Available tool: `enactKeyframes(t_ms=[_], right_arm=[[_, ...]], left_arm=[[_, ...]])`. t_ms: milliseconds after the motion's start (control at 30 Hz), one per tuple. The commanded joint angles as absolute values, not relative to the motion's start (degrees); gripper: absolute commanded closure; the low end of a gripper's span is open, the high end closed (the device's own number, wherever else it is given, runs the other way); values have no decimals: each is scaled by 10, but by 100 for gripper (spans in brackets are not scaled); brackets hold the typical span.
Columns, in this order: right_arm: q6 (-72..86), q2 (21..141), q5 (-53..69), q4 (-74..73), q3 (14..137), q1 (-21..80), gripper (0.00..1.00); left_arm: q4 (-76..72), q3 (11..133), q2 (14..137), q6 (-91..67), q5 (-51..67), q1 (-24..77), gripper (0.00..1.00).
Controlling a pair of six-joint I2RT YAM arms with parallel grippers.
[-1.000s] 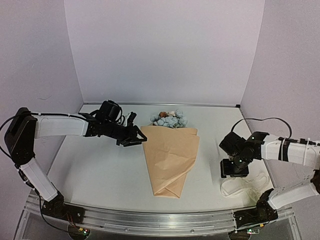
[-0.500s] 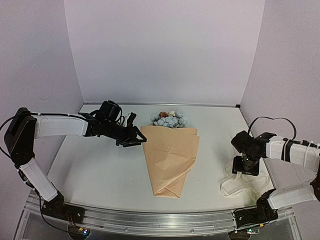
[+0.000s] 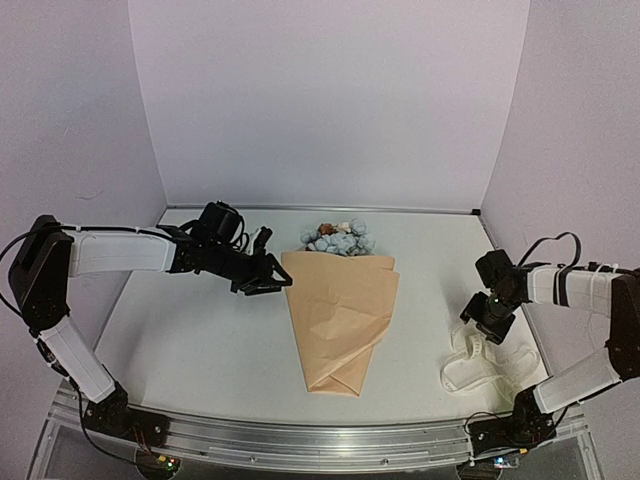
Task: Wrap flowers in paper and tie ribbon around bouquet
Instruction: Pick up the left side of the ribbon from the center of the board.
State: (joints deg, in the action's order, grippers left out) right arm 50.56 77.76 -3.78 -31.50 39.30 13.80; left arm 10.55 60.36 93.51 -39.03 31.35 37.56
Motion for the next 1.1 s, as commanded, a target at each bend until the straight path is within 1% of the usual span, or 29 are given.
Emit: enactKeyframes(t_ms=[0, 300, 467, 533, 700, 767, 800, 933, 1067], right_arm=[[569, 801, -14, -244, 385, 114, 35], [581, 836, -12, -225, 389, 101, 43], [562, 859, -5, -222, 400, 92, 53], [554, 872, 5, -222, 411, 90, 59], [535, 894, 39, -224, 443, 90, 82], [523, 891, 53, -241, 461, 90, 95], [515, 888, 62, -260, 475, 90, 99], [493, 865, 106, -319, 519, 99, 100], [483, 825, 127, -370, 547, 134, 100]], left_arm=[[105, 627, 921, -382, 315, 376, 62], [110, 642, 937, -380, 318, 376, 62], [112, 642, 936, -377, 318, 376, 62], [107, 638, 935, -377, 321, 376, 62], [88, 633, 930, -376, 333, 378, 61], [77, 634, 929, -367, 334, 384, 61], [75, 636, 928, -362, 332, 388, 61], [78, 654, 933, -330, 304, 417, 59], [70, 669, 937, -298, 276, 445, 56]])
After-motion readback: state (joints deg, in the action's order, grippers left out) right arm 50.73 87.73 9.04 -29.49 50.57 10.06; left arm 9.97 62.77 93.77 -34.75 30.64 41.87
